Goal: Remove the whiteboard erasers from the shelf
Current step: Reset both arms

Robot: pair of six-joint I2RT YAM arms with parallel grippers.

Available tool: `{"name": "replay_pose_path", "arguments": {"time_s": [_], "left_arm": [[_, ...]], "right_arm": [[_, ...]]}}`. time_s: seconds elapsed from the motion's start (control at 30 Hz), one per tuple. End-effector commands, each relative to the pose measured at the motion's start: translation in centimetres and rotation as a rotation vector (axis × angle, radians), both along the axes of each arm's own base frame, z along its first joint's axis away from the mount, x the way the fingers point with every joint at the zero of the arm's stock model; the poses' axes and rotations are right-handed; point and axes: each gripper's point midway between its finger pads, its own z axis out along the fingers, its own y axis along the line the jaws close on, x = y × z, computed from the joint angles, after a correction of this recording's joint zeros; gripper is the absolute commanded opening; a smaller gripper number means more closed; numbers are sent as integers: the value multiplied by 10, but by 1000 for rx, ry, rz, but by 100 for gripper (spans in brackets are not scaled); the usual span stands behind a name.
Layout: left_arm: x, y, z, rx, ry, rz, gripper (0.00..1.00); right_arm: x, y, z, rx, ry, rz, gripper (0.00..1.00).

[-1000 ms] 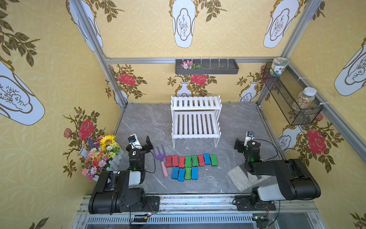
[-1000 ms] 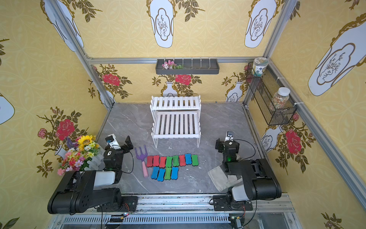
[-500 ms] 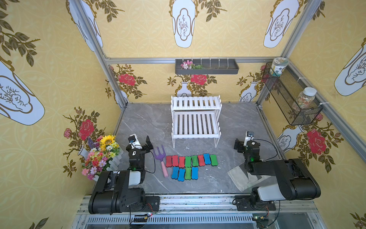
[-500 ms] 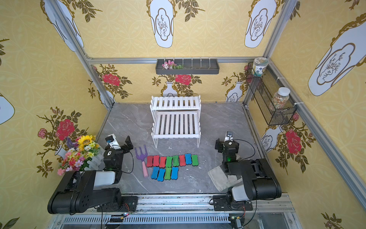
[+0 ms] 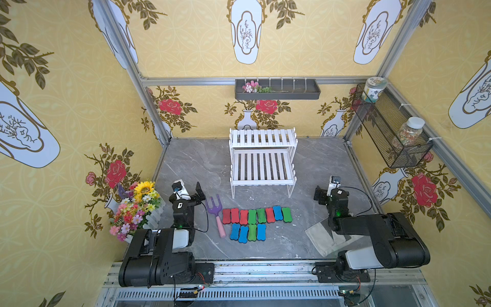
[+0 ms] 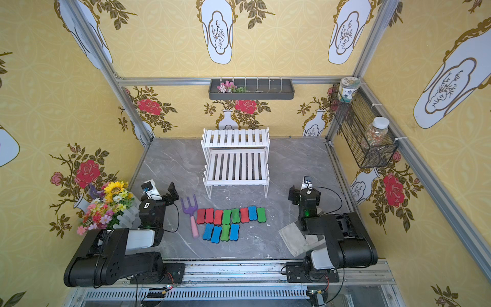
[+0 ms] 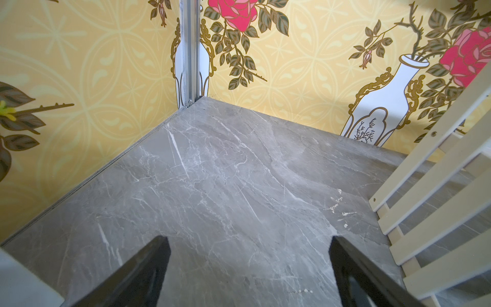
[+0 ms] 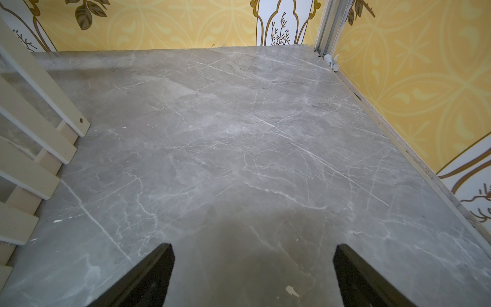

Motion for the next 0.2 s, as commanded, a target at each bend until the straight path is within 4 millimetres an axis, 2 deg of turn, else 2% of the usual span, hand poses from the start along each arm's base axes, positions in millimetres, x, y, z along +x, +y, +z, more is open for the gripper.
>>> {"name": "replay_pose_path", "arguments": {"time_s": [0.0, 0.17], "left_arm": [[0, -1, 6, -2, -26, -4, 100], [0, -1, 5, -2, -26, -4, 100]], "right_arm": [[7, 0, 13, 2, -54, -3, 97], [5, 0, 14, -7, -59, -3, 97]]}}
